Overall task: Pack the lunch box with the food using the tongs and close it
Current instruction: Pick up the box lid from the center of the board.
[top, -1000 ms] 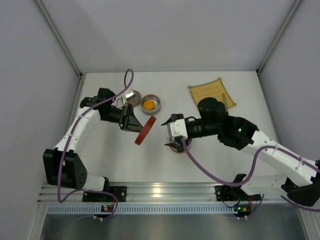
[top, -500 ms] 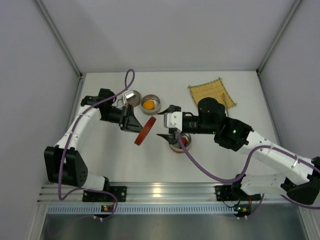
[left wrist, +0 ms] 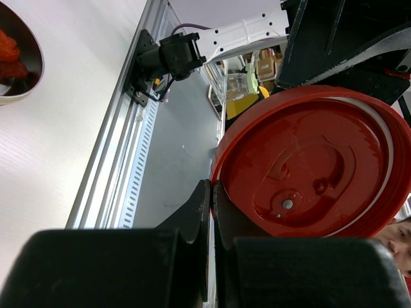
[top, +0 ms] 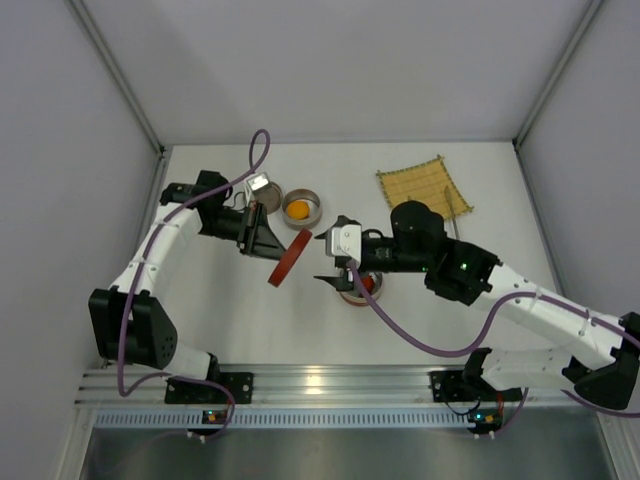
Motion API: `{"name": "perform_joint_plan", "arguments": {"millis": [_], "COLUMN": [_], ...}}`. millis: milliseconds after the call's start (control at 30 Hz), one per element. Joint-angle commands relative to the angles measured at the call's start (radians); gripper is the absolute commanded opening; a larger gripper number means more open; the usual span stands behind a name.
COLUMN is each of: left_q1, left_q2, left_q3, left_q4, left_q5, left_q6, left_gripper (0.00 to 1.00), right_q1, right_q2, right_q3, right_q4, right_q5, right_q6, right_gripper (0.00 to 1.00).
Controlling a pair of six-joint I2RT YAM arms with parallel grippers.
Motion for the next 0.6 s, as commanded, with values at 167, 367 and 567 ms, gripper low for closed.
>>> {"name": "perform_joint_plan", "arguments": {"millis": [167,367,567], "left_q1": [-0.001,-0.001,-0.001], "left_q2": [0.033,0.053,0.053], "left_q3": [0.037,0.043,0.054], "left_q4": [0.001,0.013,0.01], "left_q5": [0.228,0.226,0.228], "left_q6": [-0.022,-0.068,-0.072], "left_gripper": [0.0,0.0,0.0], "right_q1": [0.03,0.042,0.053], "right_q2": [-0.032,-0.018,0.008], "right_q3": [0.009,0.013,0.03], "right_q4": [0.085,0.109,0.139], "right_q5": [0.014,0.047,0.087], "right_q6": [0.042,0.085,0.118], "right_gripper": [0.72,0.75,0.76]}}
